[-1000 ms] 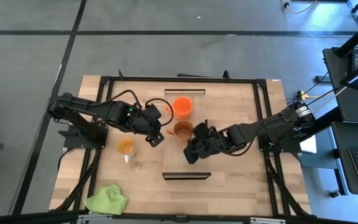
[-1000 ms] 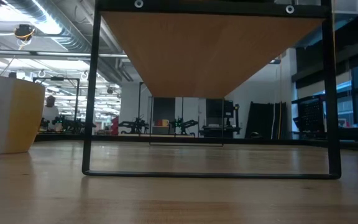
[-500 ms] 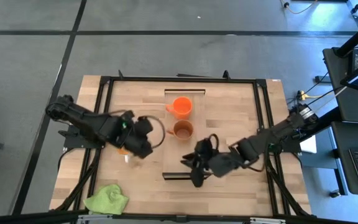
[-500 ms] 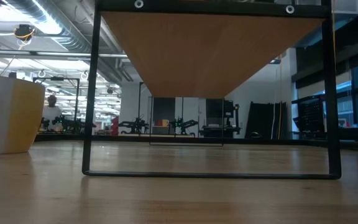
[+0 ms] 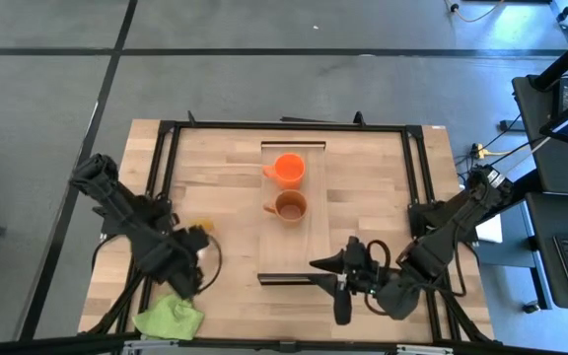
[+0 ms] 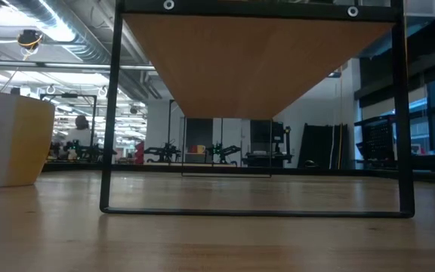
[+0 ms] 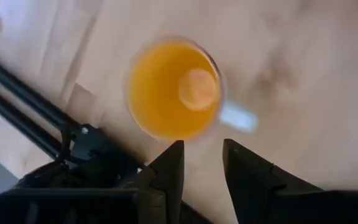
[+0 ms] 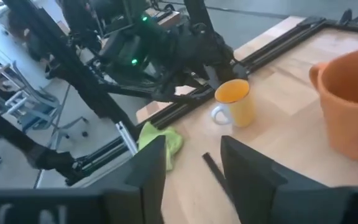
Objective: Stack small to large cups/mugs on shelf
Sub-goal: Put the yellow mug on the shelf
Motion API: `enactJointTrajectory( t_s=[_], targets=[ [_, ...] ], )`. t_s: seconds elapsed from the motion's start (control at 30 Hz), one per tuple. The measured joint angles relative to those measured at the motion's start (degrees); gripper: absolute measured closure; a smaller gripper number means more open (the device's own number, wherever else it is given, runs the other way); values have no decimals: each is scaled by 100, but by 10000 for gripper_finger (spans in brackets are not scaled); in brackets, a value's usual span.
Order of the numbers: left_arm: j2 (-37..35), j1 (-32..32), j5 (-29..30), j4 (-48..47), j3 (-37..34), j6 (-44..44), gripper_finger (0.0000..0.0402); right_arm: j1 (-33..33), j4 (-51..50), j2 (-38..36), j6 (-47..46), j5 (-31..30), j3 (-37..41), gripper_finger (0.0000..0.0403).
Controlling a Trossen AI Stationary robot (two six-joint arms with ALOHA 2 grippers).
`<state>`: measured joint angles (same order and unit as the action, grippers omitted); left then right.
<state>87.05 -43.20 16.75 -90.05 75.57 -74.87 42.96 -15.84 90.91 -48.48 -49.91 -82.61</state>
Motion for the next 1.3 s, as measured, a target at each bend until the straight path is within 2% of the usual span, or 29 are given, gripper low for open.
enactJointTrajectory(
  t_s=[0.1,0.17,0.23,0.37,0.47,0.67,0.87,1.13,1.3],
  targets=[
    [1,-494,277,14,-15,71,293,50,-4,0,-96,-3,0,247],
    [0,-858,691,68,42,324,294,59,-6,0,-148,-8,0,247],
    [0,-1225,869,130,127,724,295,63,-9,0,-192,-8,0,247],
    [0,-1752,688,49,130,1617,295,76,-19,0,-222,-11,0,247],
    [0,-1894,492,50,41,2146,293,74,-19,0,-222,-14,0,247],
    [-3,-1790,736,208,-535,2622,293,72,-24,0,-242,-146,0,247],
    [-351,-1377,673,1365,-1342,3576,295,39,-26,2,-548,-150,0,247],
    [-1190,-1033,673,1493,-2054,3794,300,39,-30,3,-849,-253,0,247],
    [-1377,-901,687,1748,-2258,3945,301,37,-30,4,-849,-430,0,247]
  ],
)
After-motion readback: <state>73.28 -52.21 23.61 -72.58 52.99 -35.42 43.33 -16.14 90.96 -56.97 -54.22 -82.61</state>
